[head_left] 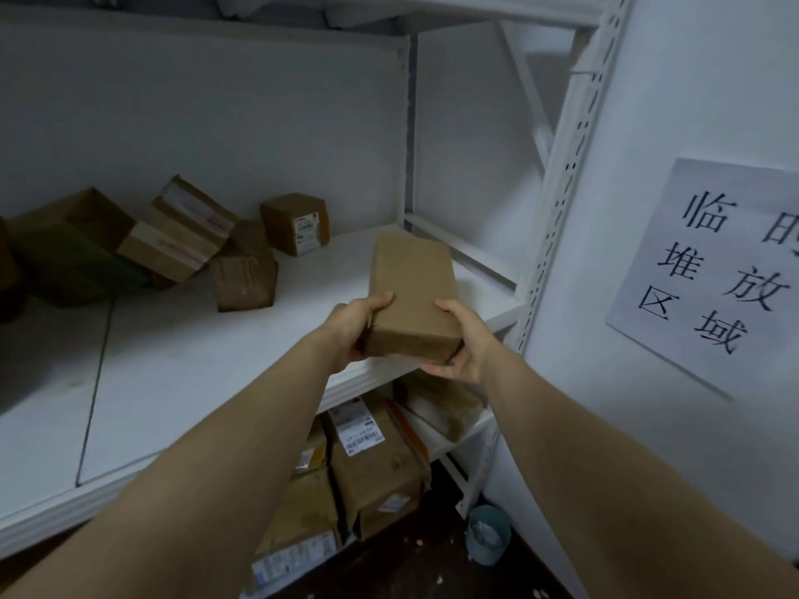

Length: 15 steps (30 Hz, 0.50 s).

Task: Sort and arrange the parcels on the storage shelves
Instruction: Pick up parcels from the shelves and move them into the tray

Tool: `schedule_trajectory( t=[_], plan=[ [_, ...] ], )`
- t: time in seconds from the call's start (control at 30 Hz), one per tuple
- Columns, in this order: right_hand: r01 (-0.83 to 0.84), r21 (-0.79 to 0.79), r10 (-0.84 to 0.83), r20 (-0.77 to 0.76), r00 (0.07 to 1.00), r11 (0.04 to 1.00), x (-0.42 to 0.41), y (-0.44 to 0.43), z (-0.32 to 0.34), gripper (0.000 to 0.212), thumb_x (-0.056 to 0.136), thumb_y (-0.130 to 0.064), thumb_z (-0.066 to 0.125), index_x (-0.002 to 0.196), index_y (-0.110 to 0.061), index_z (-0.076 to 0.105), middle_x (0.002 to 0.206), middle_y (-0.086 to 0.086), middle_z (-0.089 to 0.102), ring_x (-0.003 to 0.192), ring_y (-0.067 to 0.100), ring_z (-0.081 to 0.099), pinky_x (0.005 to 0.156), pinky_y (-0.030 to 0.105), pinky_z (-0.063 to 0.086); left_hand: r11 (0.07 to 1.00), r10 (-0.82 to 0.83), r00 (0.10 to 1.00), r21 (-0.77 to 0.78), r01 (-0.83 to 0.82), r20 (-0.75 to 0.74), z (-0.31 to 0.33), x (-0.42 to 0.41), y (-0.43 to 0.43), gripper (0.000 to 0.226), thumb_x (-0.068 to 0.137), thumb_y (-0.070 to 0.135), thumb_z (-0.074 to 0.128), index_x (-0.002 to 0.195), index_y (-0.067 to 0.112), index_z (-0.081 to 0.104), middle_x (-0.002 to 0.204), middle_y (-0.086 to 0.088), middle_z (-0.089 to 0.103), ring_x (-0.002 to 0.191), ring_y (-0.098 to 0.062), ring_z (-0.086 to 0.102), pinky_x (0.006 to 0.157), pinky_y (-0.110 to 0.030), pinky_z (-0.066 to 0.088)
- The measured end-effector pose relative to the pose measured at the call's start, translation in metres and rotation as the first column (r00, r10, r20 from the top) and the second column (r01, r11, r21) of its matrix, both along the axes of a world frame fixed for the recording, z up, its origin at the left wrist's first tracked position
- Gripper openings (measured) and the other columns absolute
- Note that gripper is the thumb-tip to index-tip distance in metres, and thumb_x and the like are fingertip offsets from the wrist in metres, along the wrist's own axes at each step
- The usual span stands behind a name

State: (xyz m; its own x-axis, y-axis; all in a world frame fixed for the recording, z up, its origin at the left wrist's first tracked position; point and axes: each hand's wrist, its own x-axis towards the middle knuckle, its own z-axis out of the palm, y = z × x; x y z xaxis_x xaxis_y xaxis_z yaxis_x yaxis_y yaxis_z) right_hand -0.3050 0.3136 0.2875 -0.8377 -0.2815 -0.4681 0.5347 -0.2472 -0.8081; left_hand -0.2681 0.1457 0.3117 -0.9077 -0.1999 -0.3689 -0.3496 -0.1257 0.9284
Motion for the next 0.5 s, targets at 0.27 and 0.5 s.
schedule_trajectory(
  t=[0.27,0.5],
  plan=[
    [0.099,0.026,-0.100,0.047,0.994,0.995,0.014,0.138,-0.013,0.040,0.084,-0.028,0.070,0.117,-0.012,0.055,0.100,0.012,0.061,0.092,0.024,0.060,0.080,0.037,0.055,0.964,-0.257,0.950,-0.020,0.264,0.180,-0.018,0.015,0.130,0.049,0.086,0.044,0.060,0.121,0.012,0.050,0.098,-0.010,0.060,0.086,-0.026,0.061,0.071,-0.035,0.049],
    [0.052,0.145,-0.065,0.088,0.994,0.988,0.020,0.226,-0.042,0.032,0.089,-0.028,0.065,0.113,-0.009,0.054,0.091,0.009,0.060,0.081,0.019,0.059,0.080,0.031,0.053,0.933,-0.347,0.900,0.196,0.302,0.266,-0.057,0.019,0.216,0.053,0.087,0.033,0.063,0.129,0.010,0.041,0.110,-0.014,0.058,0.092,-0.028,0.062,0.074,-0.037,0.053]
  ],
)
